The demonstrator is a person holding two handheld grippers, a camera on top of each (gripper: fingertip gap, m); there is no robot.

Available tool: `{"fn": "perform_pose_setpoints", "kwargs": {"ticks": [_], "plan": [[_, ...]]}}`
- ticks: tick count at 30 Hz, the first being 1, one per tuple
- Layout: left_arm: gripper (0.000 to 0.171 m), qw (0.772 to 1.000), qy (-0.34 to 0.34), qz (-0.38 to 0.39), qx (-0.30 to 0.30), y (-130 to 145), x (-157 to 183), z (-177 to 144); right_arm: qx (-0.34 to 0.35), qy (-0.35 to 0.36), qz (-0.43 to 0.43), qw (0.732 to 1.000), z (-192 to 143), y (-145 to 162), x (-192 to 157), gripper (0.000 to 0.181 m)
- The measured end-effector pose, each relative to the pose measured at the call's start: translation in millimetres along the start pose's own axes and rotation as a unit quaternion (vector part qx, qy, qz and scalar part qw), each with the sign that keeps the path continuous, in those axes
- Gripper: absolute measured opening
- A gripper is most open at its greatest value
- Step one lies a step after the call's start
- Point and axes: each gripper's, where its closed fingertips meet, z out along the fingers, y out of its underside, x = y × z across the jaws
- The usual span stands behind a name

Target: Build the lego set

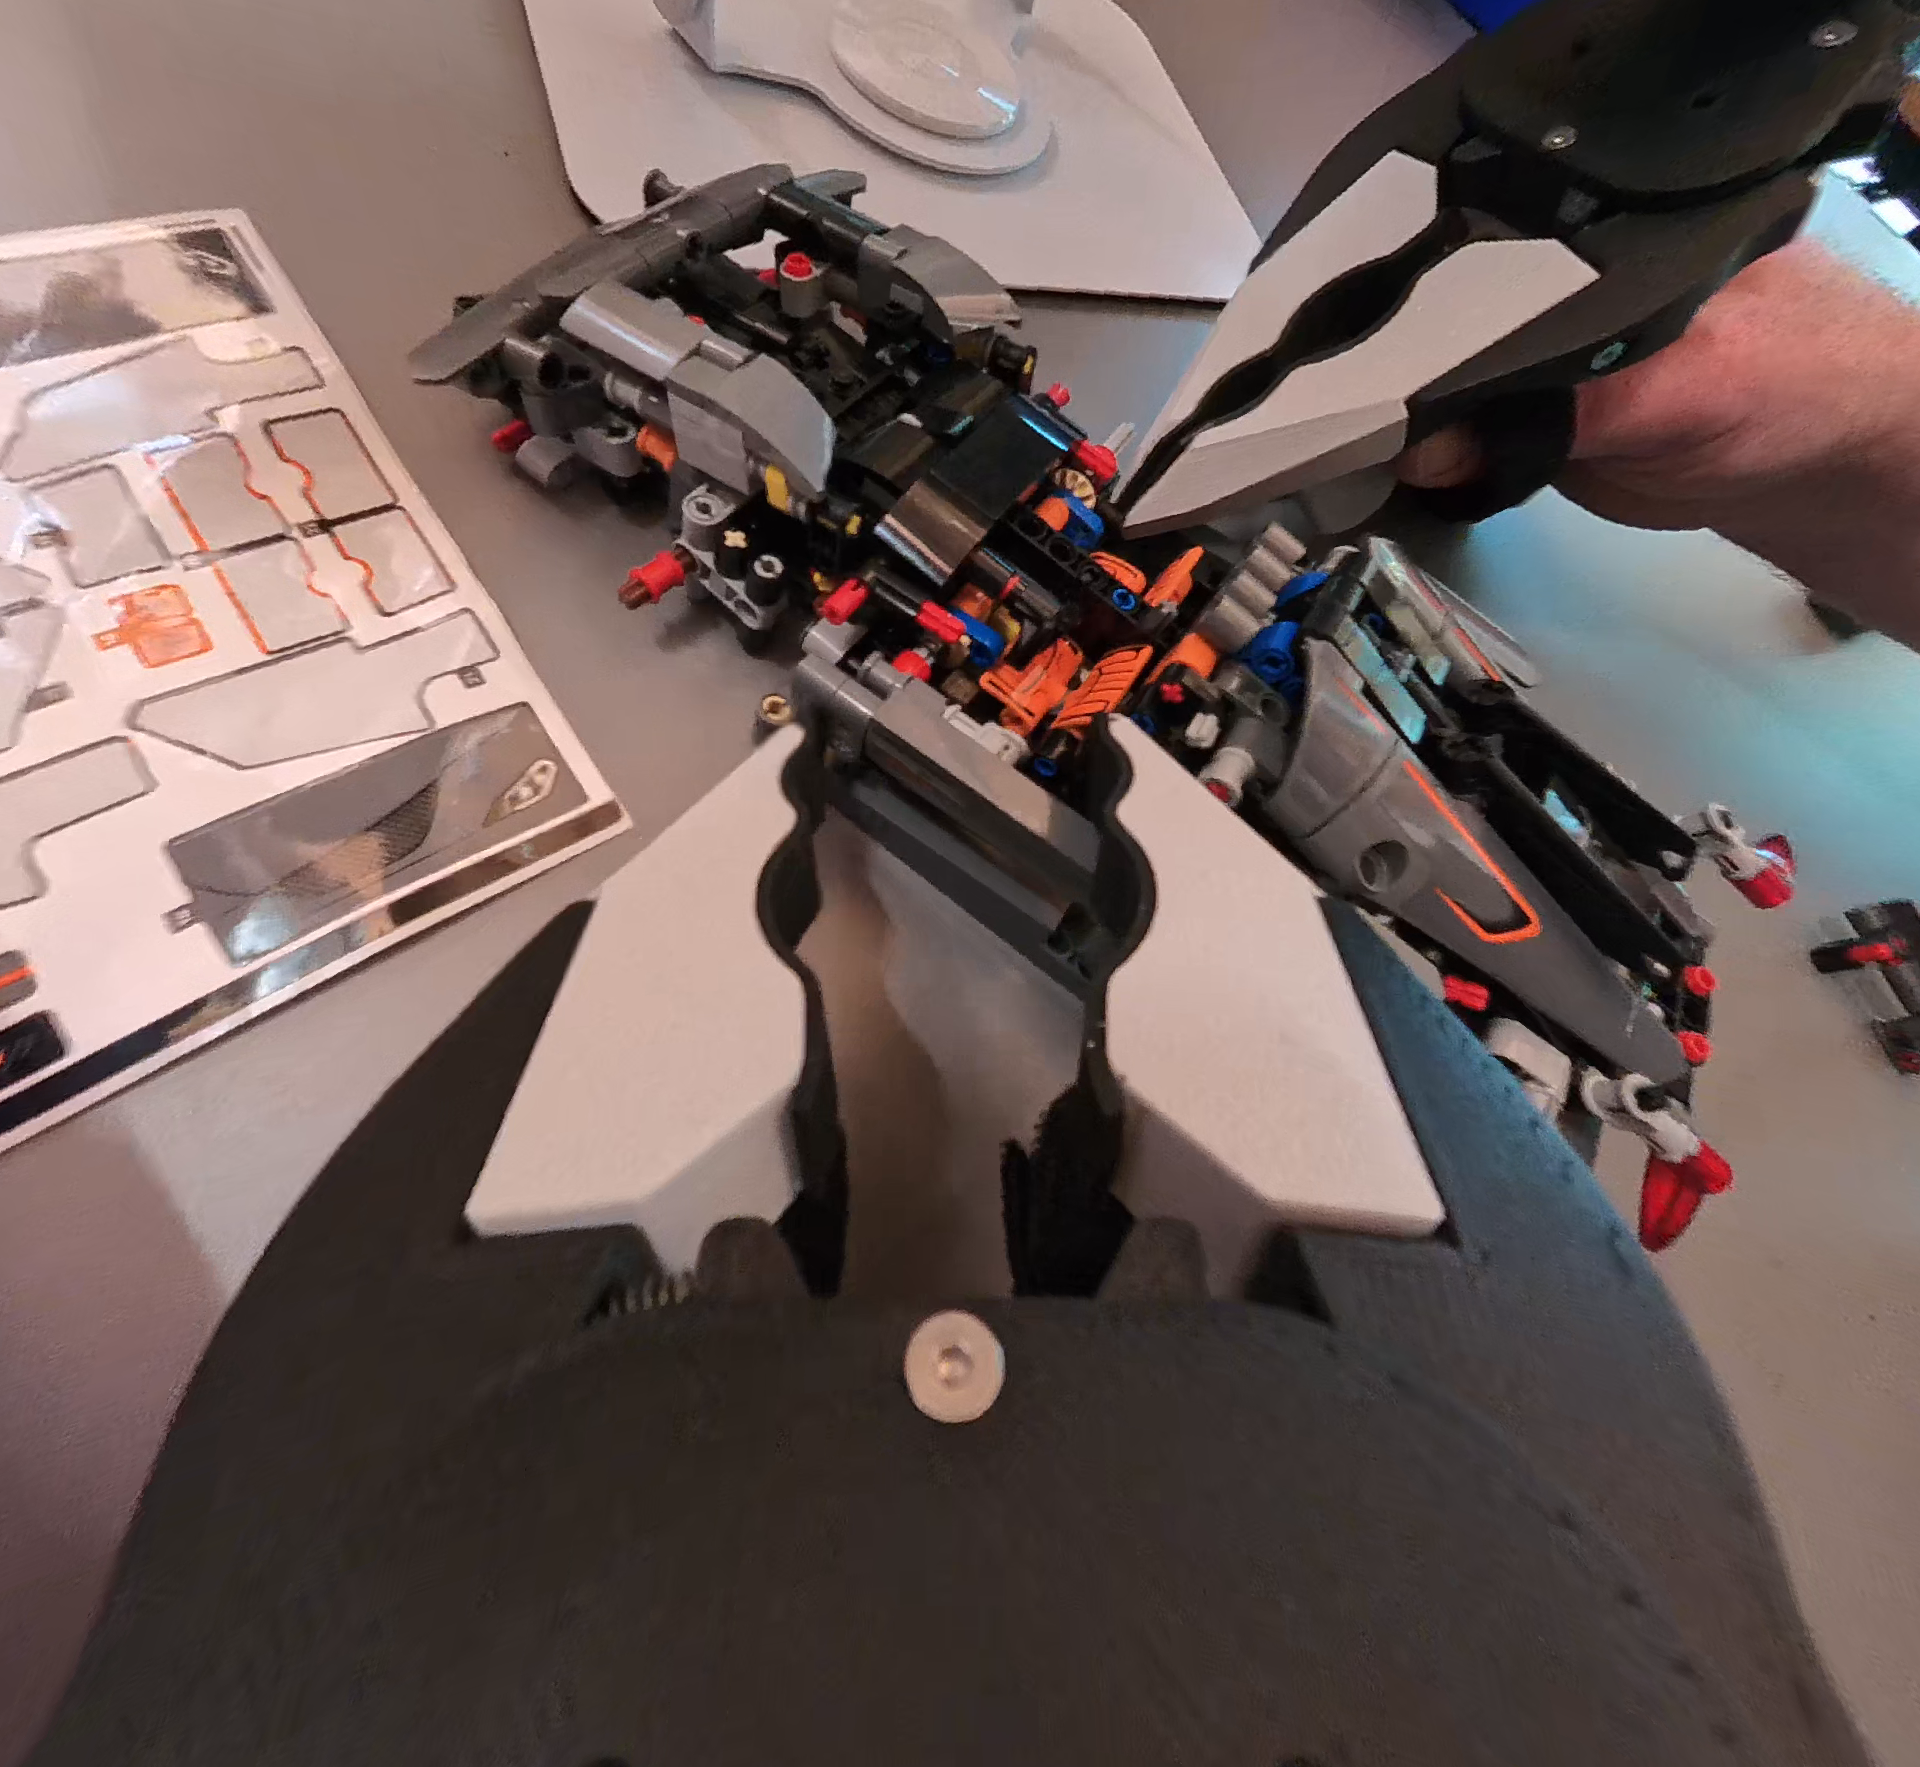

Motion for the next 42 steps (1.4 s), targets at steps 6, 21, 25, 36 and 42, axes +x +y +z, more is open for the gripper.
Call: {"fn": "perform_pose_setpoints", "kwargs": {"ticks": [6,21,25,36,42], "plan": [[0.048,1.0,0.005,-0.01,0.001,0.1,0.5,-0.2,0.0,-0.003,0.002,1.0,-0.1,-0.2,-0.1,0.0],[0.063,0.997,0.061,-0.031,0.043,-2.4,5.8,-29.9,0.065,0.031,0.005,0.997,-44.5,-18.9,-7.7,0.008],[0.063,0.995,0.08,-0.048,0.045,0.5,16.9,-39.6,0.028,0.074,0.025,0.997,-56.6,-8.6,-7.5,0.015],[0.067,0.993,0.095,-0.066,0.026,14.3,45.3,-24.9,-0.02,0.078,0.036,0.996,-22.9,28.2,-24.7,0.001],[0.068,0.99,0.107,-0.083,0.029,15.8,40.9,-32.7,-0.03,0.065,0.008,0.997,-17.6,30.1,-40.4,0.0]]}}
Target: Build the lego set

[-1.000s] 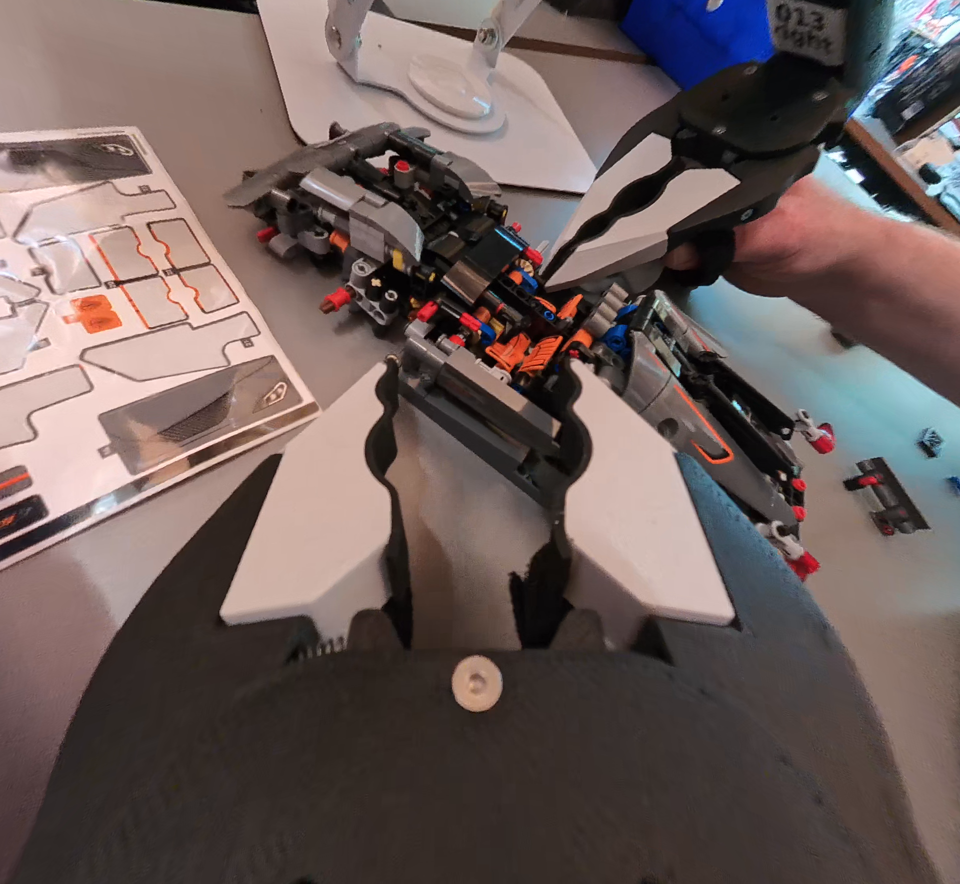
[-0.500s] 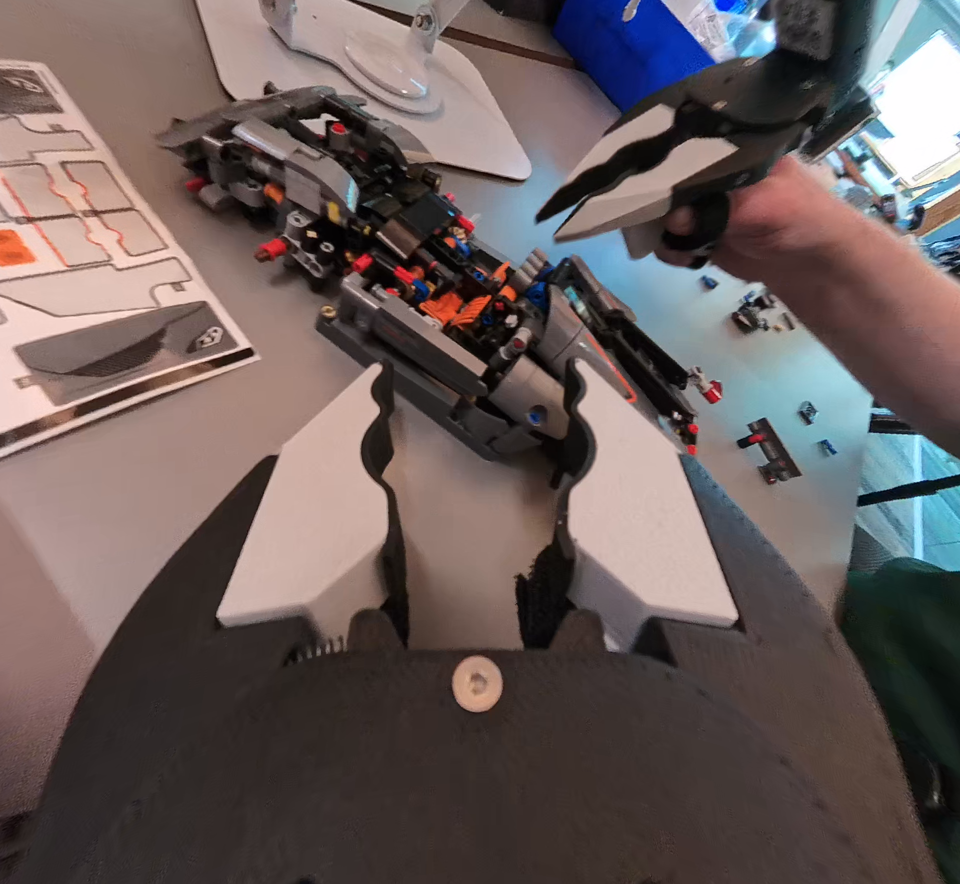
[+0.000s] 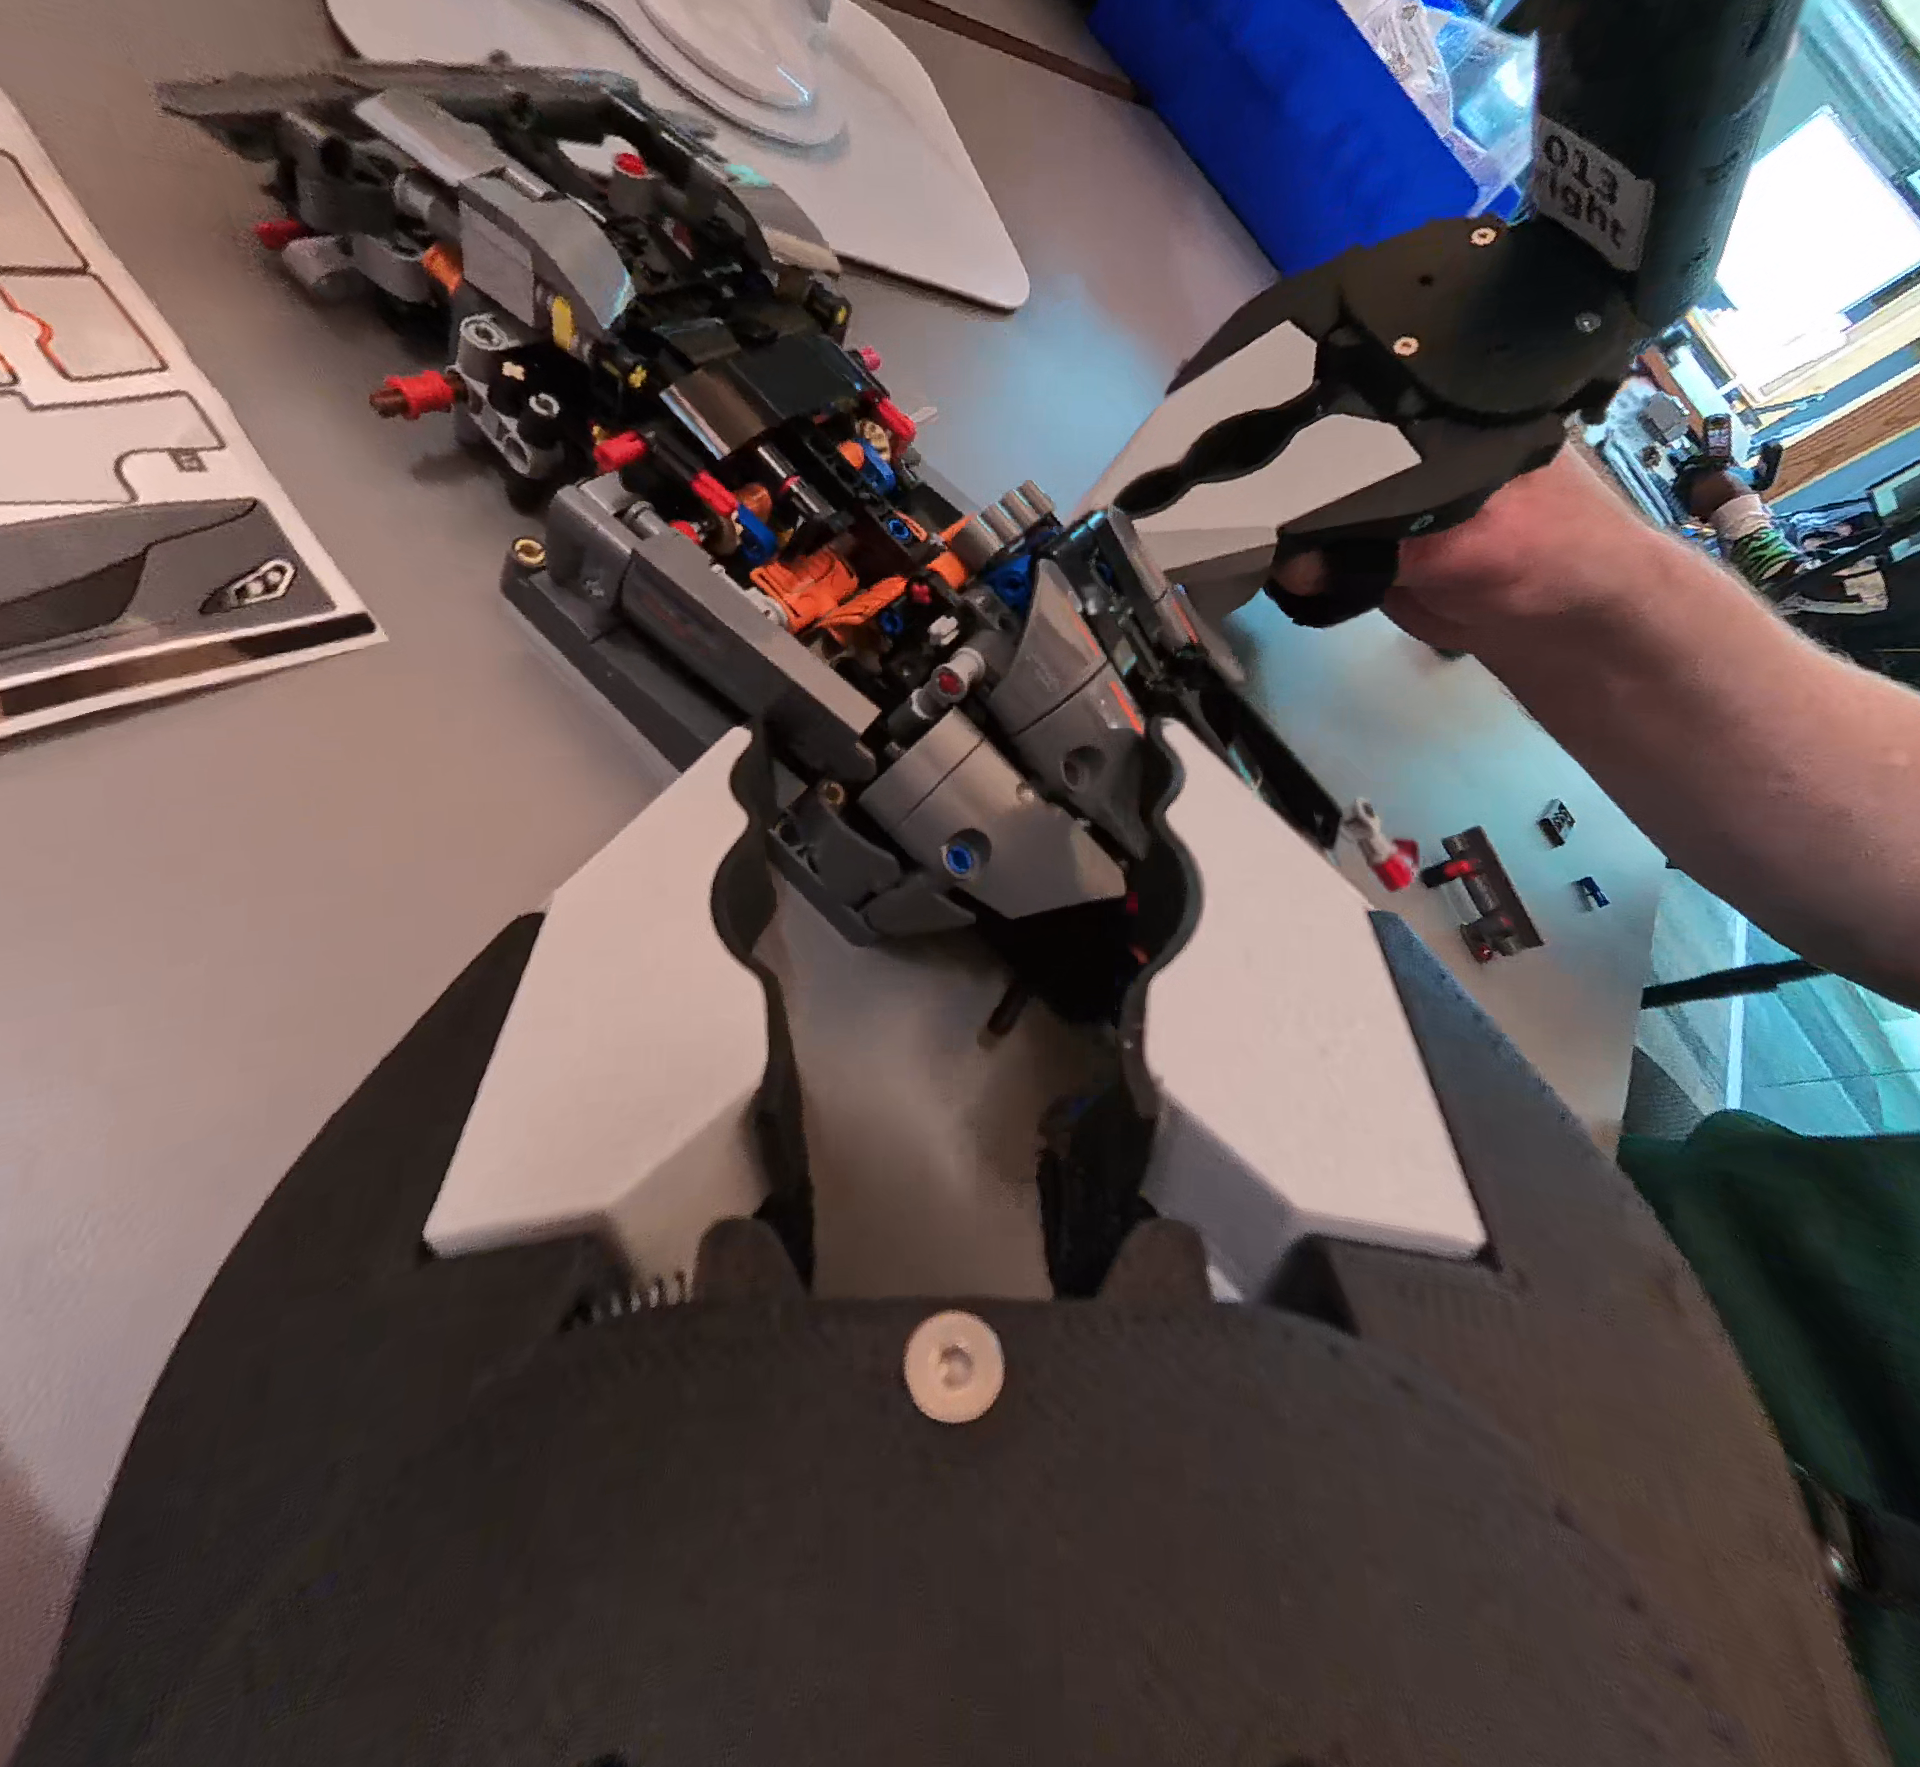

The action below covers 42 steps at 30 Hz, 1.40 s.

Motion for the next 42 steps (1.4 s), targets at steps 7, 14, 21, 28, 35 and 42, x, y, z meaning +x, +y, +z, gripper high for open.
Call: {"fn": "perform_pose_setpoints", "kwargs": {"ticks": [7,14,21,28,35,42], "plan": [[0.068,0.999,0.037,0.008,-0.027,12.7,1.1,-21.6,-0.016,-0.02,-0.035,0.999,5.0,8.5,-44.5,0.0],[0.07,0.996,0.064,0.028,-0.053,27.8,6.3,-40.6,-0.032,-0.042,-0.052,0.997,5.0,15.6,-83.0,0.004],[0.076,0.997,0.047,0.045,-0.033,25.6,10.7,-45.9,-0.023,0.0,-0.034,0.999,-65.7,33.8,-72.3,0.022],[0.078,0.997,-0.009,0.077,-0.014,23.1,9.5,-60.6,-0.086,-0.018,0.019,0.996,-111.9,113.2,-103.8,0.045],[0.078,0.993,-0.044,0.111,-0.006,21.9,27.0,-66.1,-0.056,0.021,0.102,0.993,-113.0,133.7,-119.3,0.035],[0.077,0.99,-0.053,0.132,-0.011,27.8,40.9,-63.6,-0.058,0.042,0.097,0.993,-122.2,138.5,-116.2,0.03]]}}
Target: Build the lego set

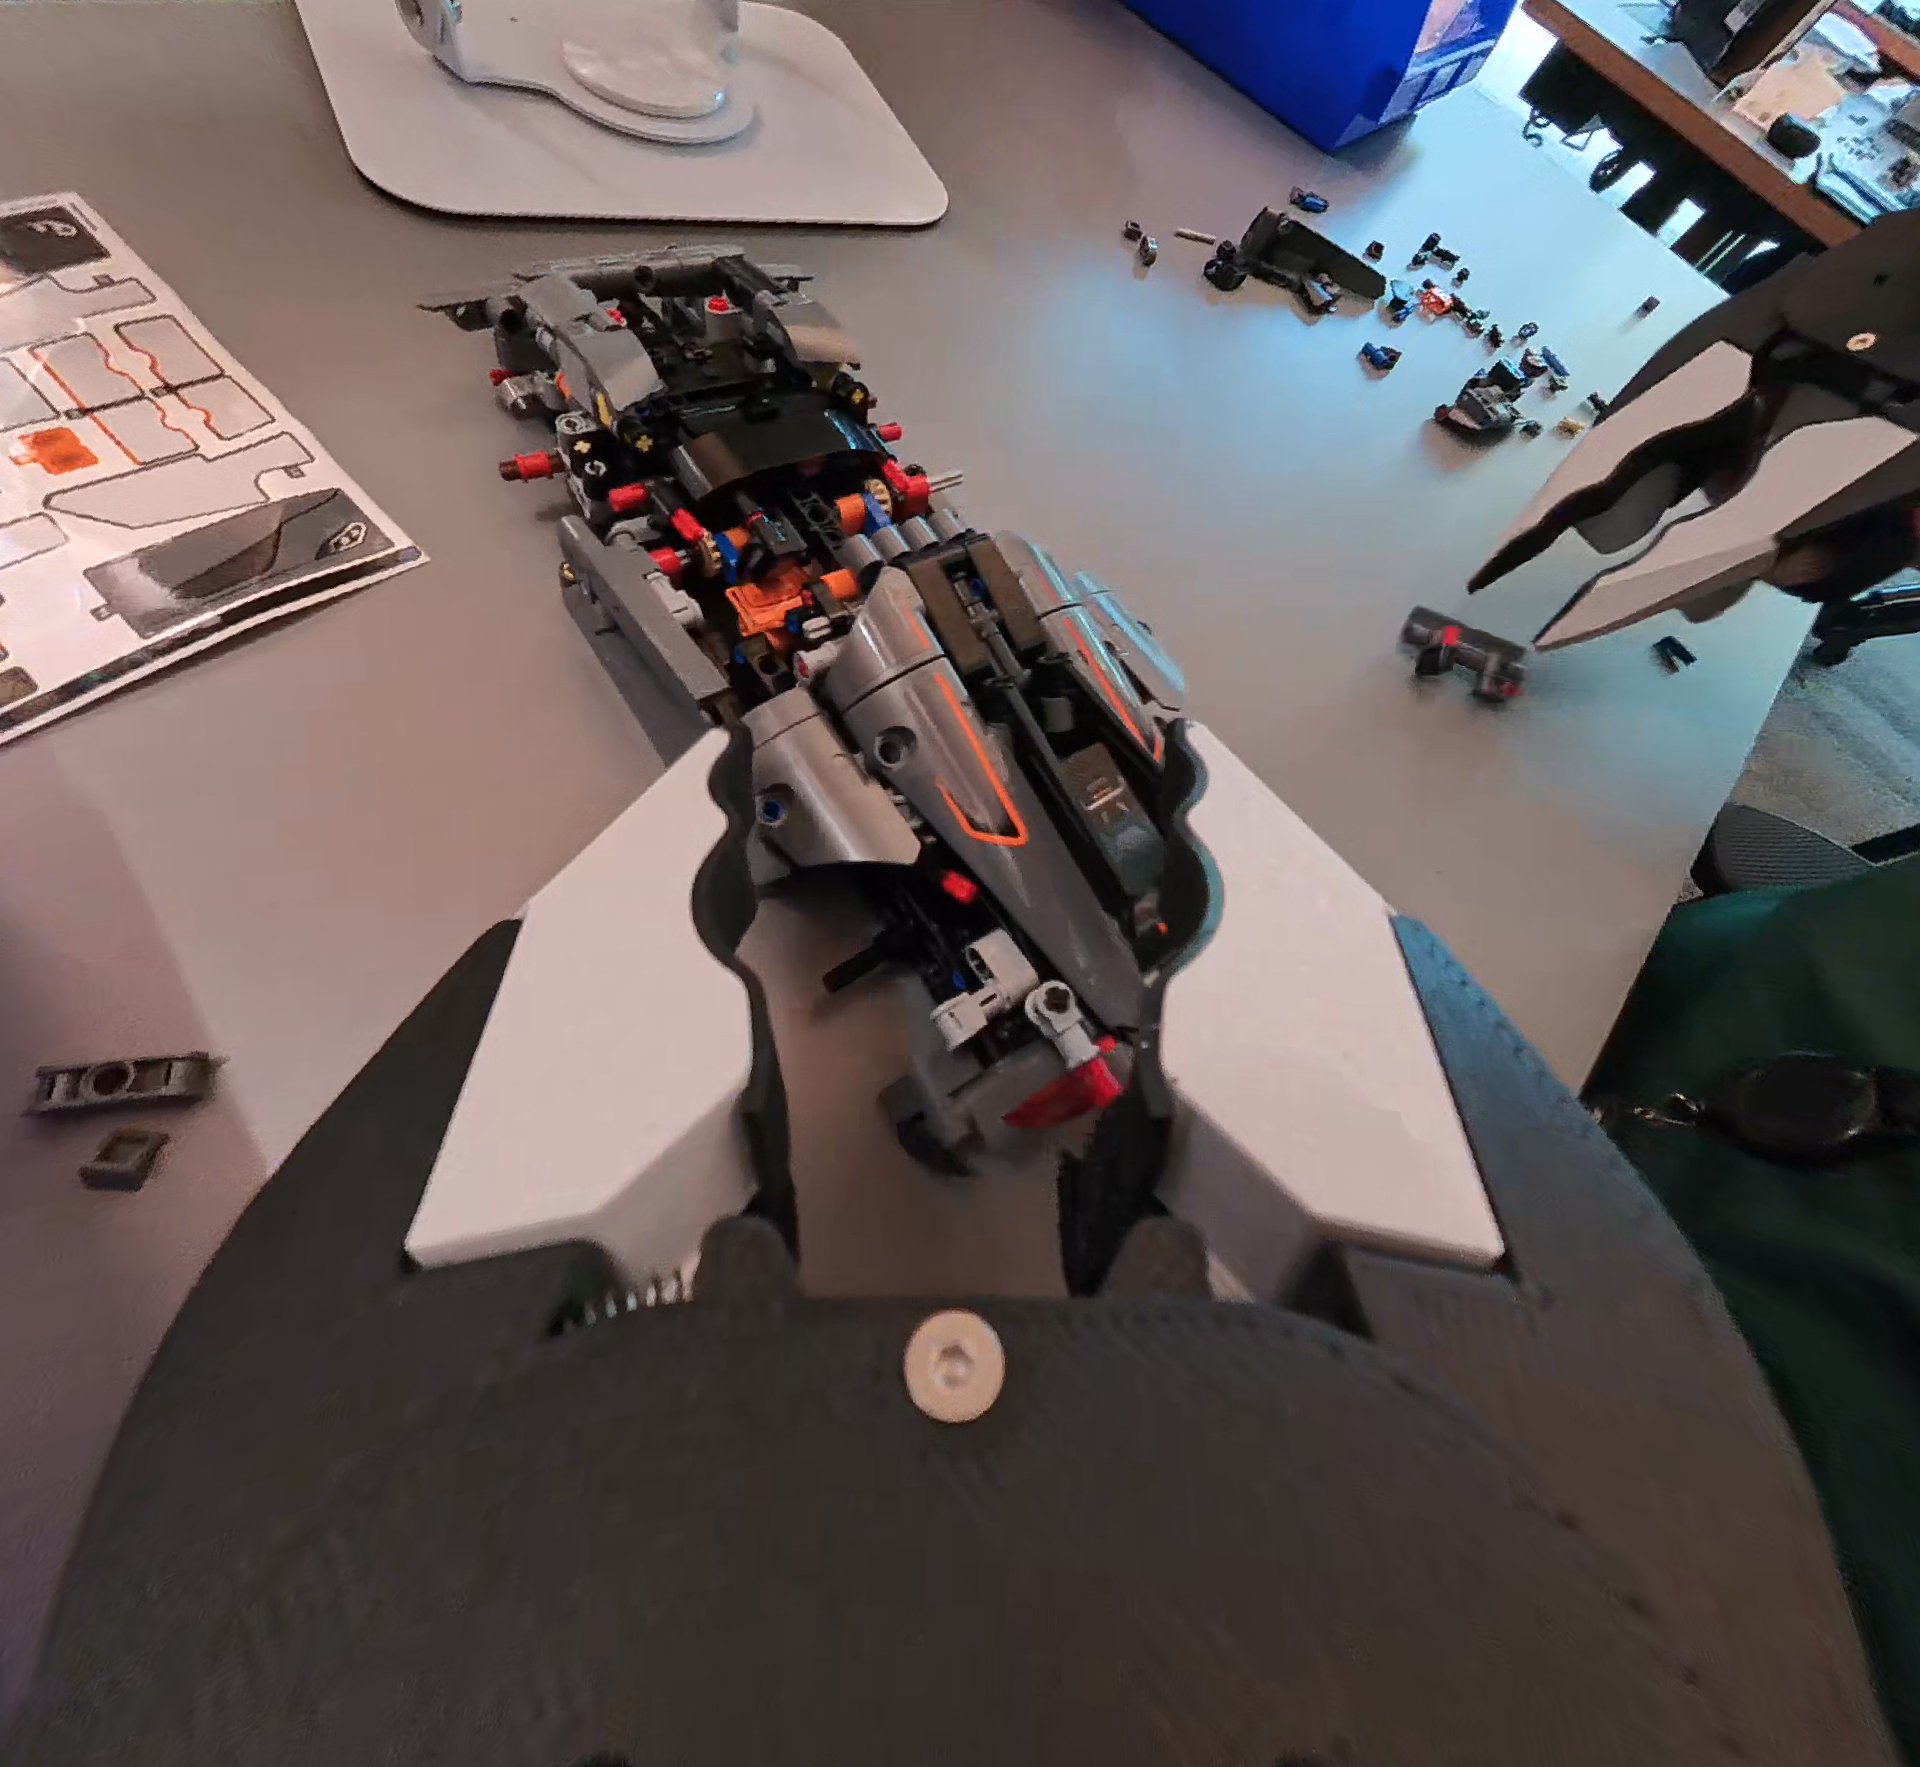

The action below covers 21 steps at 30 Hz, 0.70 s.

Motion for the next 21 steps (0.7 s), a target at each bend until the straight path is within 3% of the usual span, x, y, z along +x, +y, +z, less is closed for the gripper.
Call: {"fn": "perform_pose_setpoints", "kwargs": {"ticks": [4,12,16,21], "plan": [[0.076,1.0,-0.004,0.006,0.007,-1.7,4.2,-6.8,-0.009,-0.002,-0.009,1.0,5.6,-0.8,-9.4,0.039],[0.071,0.999,-0.014,0.035,0.025,-10.1,18.2,-21.8,-0.027,0.046,-0.007,0.999,12.8,8.6,5.1,0.034],[0.067,0.997,0.009,0.067,0.041,-24.4,46.7,-20.8,-0.019,0.052,-0.009,0.998,15.9,7.9,3.7,0.023],[0.06,0.99,0.057,0.128,0.026,-24.1,108.7,3.0,0.016,0.032,-0.006,0.999,19.7,2.4,-6.0,0.016]]}}
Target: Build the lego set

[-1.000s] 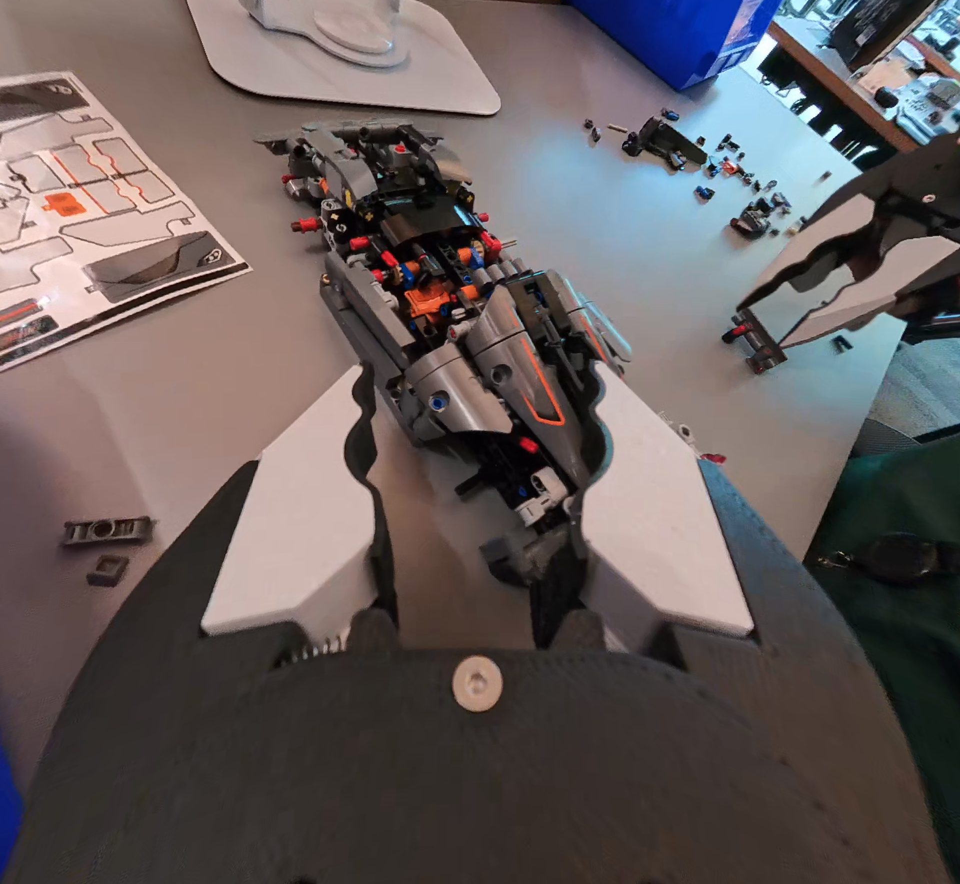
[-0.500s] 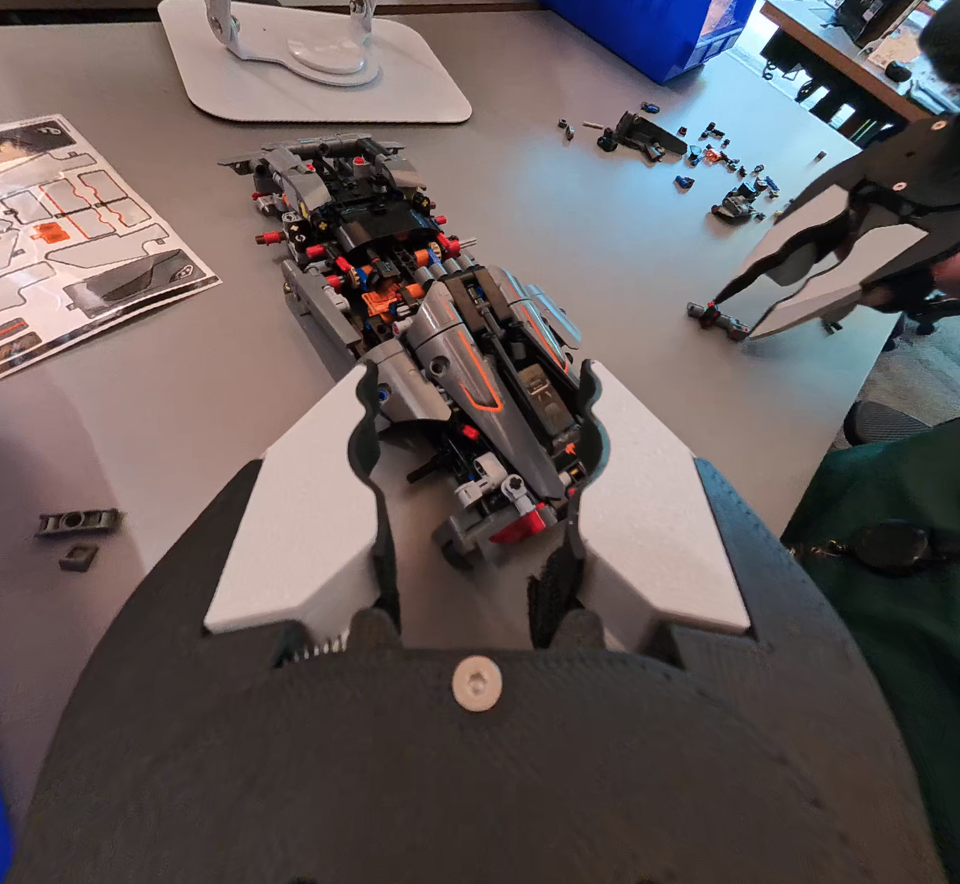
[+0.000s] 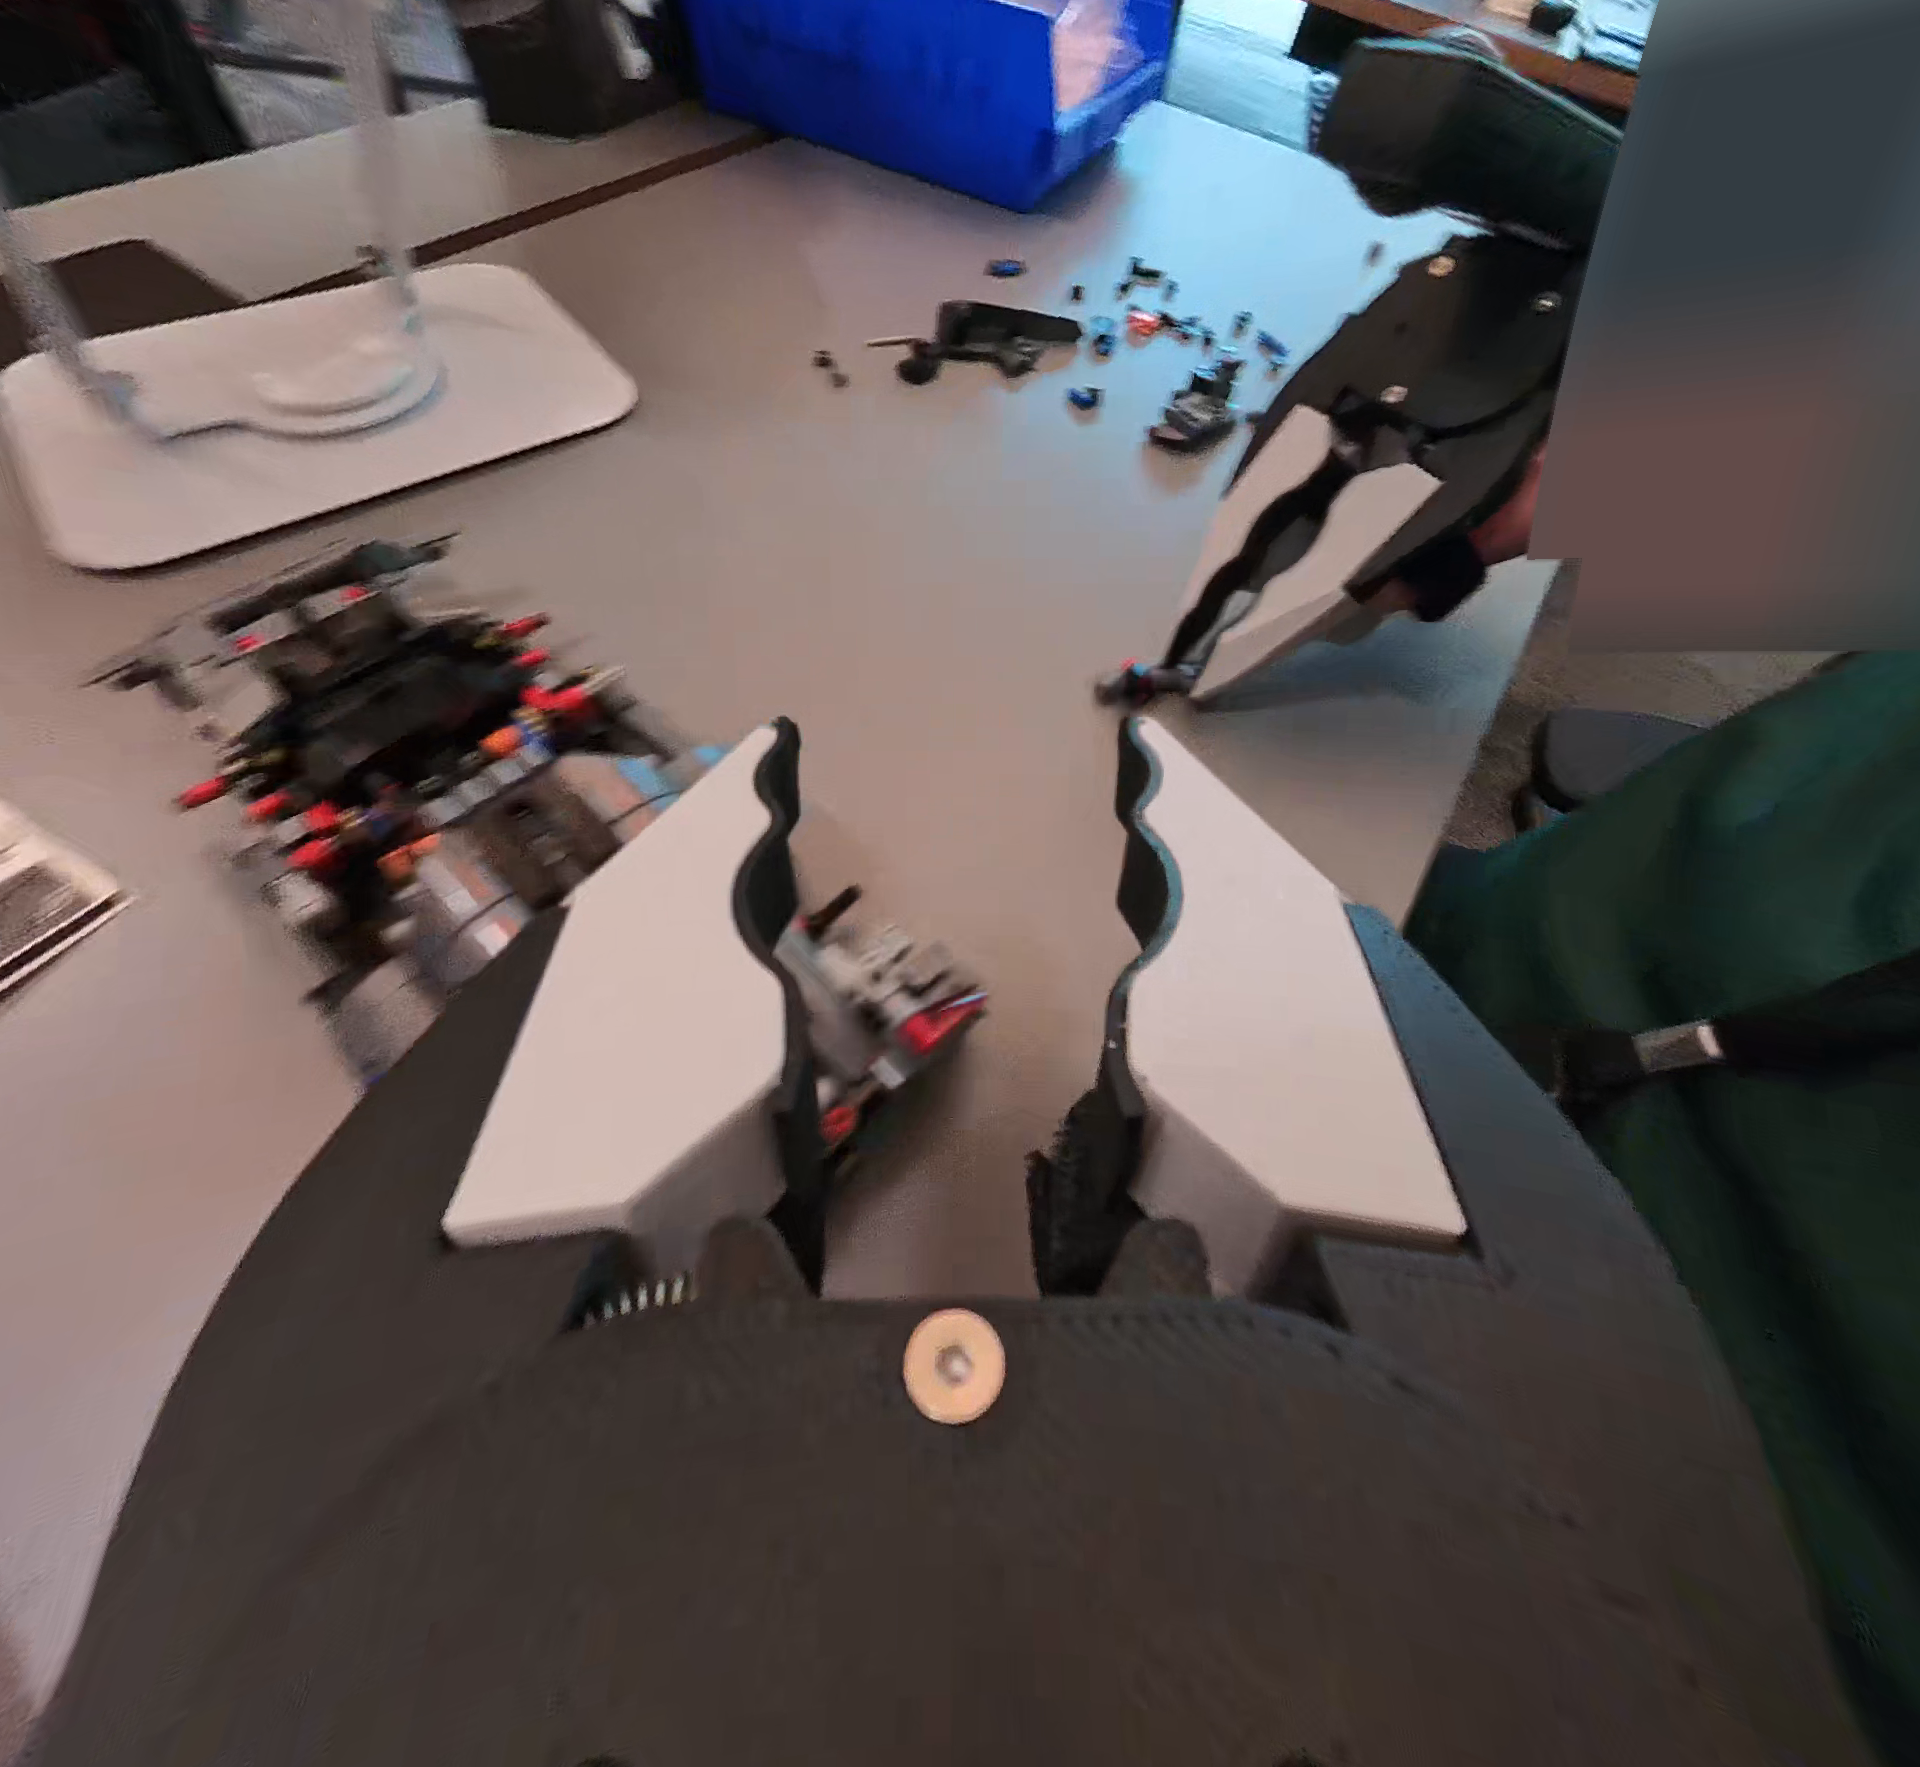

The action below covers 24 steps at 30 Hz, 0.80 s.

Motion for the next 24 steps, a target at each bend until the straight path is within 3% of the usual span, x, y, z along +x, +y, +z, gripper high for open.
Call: {"fn": "perform_pose_setpoints", "kwargs": {"ticks": [4,7,11,14,24], "plan": [[0.055,0.998,0.013,0.032,-0.054,17.6,44.4,42.7,0.018,-0.006,-0.019,1.0,4.9,-7.7,-11.1,0.013],[0.051,0.991,-0.003,0.077,-0.11,41.6,56.4,65.5,0.021,-0.005,-0.03,0.999,10.0,-8.5,-15.6,0.013],[0.047,0.989,-0.001,0.087,-0.121,44.7,77.8,81.5,0.042,-0.008,-0.038,0.998,7.7,-13.5,-20.3,0.013],[0.044,0.987,-0.037,0.091,-0.126,46.2,73.1,88.6,0.063,-0.017,-0.039,0.997,3.4,-19.2,-24.1,0.013],[0.03,0.986,-0.065,0.084,-0.126,49.7,67.1,104.8,0.114,-0.001,-0.072,0.991,-10.3,-29.1,-31.0,0.012]]}}
